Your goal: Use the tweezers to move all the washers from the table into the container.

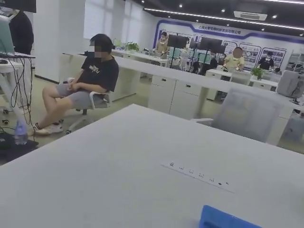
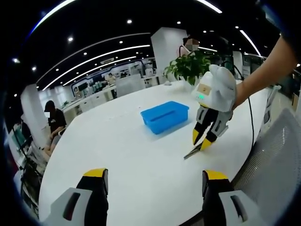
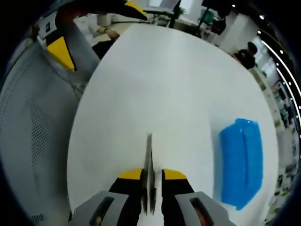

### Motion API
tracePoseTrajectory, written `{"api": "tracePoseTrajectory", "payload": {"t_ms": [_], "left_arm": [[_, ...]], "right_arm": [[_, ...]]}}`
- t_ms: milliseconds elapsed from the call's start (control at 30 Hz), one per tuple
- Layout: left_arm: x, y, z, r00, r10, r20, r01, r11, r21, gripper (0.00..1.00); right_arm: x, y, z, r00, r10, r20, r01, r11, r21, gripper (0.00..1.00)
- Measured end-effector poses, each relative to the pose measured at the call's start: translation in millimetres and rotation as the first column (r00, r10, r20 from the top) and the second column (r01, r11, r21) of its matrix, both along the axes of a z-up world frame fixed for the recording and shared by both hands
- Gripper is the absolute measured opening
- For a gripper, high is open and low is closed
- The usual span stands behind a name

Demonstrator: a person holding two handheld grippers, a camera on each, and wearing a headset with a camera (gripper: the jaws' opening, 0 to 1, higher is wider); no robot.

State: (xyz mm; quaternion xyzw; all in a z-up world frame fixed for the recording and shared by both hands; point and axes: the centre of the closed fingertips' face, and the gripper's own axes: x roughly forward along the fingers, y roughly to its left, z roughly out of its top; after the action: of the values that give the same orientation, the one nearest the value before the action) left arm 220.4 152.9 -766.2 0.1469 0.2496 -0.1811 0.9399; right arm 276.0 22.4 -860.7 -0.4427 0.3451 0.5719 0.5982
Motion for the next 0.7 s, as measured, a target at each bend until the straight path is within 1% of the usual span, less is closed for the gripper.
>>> {"api": "tracePoseTrajectory", "payload": {"t_ms": [67, 100, 133, 167, 200, 233, 267, 300, 367, 400, 433, 467, 500, 567, 600, 633, 667, 700], "left_arm": [[0.2, -1.7, 2.5, 1.0, -0.008, 0.013, 0.009, 1.0, -0.002, 0.83], [-0.6, -3.5, 2.2, 1.0, -0.017, 0.006, 0.017, 1.0, -0.011, 0.83], [-1.6, -5.0, 0.6, 1.0, -0.024, -0.009, 0.023, 1.0, -0.019, 0.84], [-2.6, -6.5, -1.0, 0.999, -0.031, -0.023, 0.031, 0.999, -0.024, 0.85], [-2.4, -6.9, -0.8, 0.999, -0.033, -0.022, 0.033, 0.999, -0.024, 0.86], [-2.6, -8.1, -0.8, 0.999, -0.04, -0.024, 0.039, 0.999, -0.026, 0.87], [-2.8, -9.1, -0.8, 0.999, -0.044, -0.029, 0.043, 0.999, -0.032, 0.89], [-2.7, -9.7, -0.4, 0.998, -0.046, -0.036, 0.044, 0.998, -0.044, 0.9], [-2.7, -8.8, 1.0, 0.998, -0.044, -0.044, 0.041, 0.998, -0.053, 0.91], [-2.8, -8.5, 2.9, 0.998, -0.043, -0.045, 0.04, 0.997, -0.064, 0.92], [-2.5, -8.3, 4.3, 0.998, -0.041, -0.047, 0.038, 0.996, -0.075, 0.92], [-2.3, -8.2, 5.6, 0.998, -0.039, -0.052, 0.035, 0.996, -0.085, 0.94], [-1.9, -7.8, 7.4, 0.998, -0.038, -0.056, 0.033, 0.995, -0.09, 0.95], [-0.1, -7.8, 13.9, 0.998, -0.038, -0.054, 0.032, 0.995, -0.099, 0.97], [1.0, -8.3, 17.8, 0.998, -0.038, -0.057, 0.032, 0.994, -0.105, 0.98], [1.5, -9.0, 20.4, 0.997, -0.04, -0.06, 0.032, 0.993, -0.114, 0.99], [2.1, -10.1, 23.7, 0.997, -0.04, -0.066, 0.031, 0.991, -0.129, 0.99], [2.3, -11.4, 26.0, 0.997, -0.041, -0.069, 0.031, 0.989, -0.142, 0.99]], "right_arm": [[-0.2, -1.2, 6.2, 0.999, -0.04, -0.002, 0.04, 0.999, 0.026, 0.13], [-0.2, -0.8, 9.7, 0.998, -0.068, -0.002, 0.068, 0.996, 0.053, 0.14], [-0.8, -1.4, 13.4, 0.995, -0.101, -0.009, 0.102, 0.992, 0.074, 0.16], [-2.1, -2.0, 20.3, 0.987, -0.159, -0.025, 0.161, 0.98, 0.114, 0.17], [-2.7, -2.3, 25.7, 0.979, -0.202, -0.035, 0.205, 0.968, 0.148, 0.18], [-4.0, -3.7, 34.8, 0.965, -0.256, -0.051, 0.261, 0.944, 0.2, 0.18], [-5.2, -5.4, 40.7, 0.953, -0.297, -0.068, 0.304, 0.924, 0.233, 0.2], [-6.3, -9.2, 49.2, 0.931, -0.355, -0.089, 0.366, 0.889, 0.276, 0.2], [-7.1, -17.6, 59.4, 0.9, -0.423, -0.103, 0.432, 0.843, 0.321, 0.23], [-8.2, -23.5, 66.6, 0.878, -0.463, -0.117, 0.473, 0.807, 0.354, 0.24], [-8.8, -27.5, 71.4, 0.859, -0.496, -0.131, 0.506, 0.777, 0.375, 0.26], [-9.7, -31.8, 76.3, 0.834, -0.53, -0.15, 0.542, 0.741, 0.396, 0.29], [-11.6, -37.8, 83.0, 0.799, -0.571, -0.19, 0.591, 0.686, 0.424, 0.3], [-13.6, -45.5, 92.0, 0.753, -0.614, -0.238, 0.644, 0.612, 0.46, 0.34], [-14.4, -51.9, 98.2, 0.717, -0.643, -0.268, 0.678, 0.555, 0.482, 0.36], [-16.1, -55.0, 102.1, 0.7, -0.653, -0.288, 0.693, 0.524, 0.495, 0.37], [-18.6, -59.2, 107.0, 0.676, -0.666, -0.316, 0.714, 0.483, 0.507, 0.39], [-19.6, -62.5, 109.7, 0.658, -0.678, -0.327, 0.726, 0.456, 0.515, 0.41]]}}
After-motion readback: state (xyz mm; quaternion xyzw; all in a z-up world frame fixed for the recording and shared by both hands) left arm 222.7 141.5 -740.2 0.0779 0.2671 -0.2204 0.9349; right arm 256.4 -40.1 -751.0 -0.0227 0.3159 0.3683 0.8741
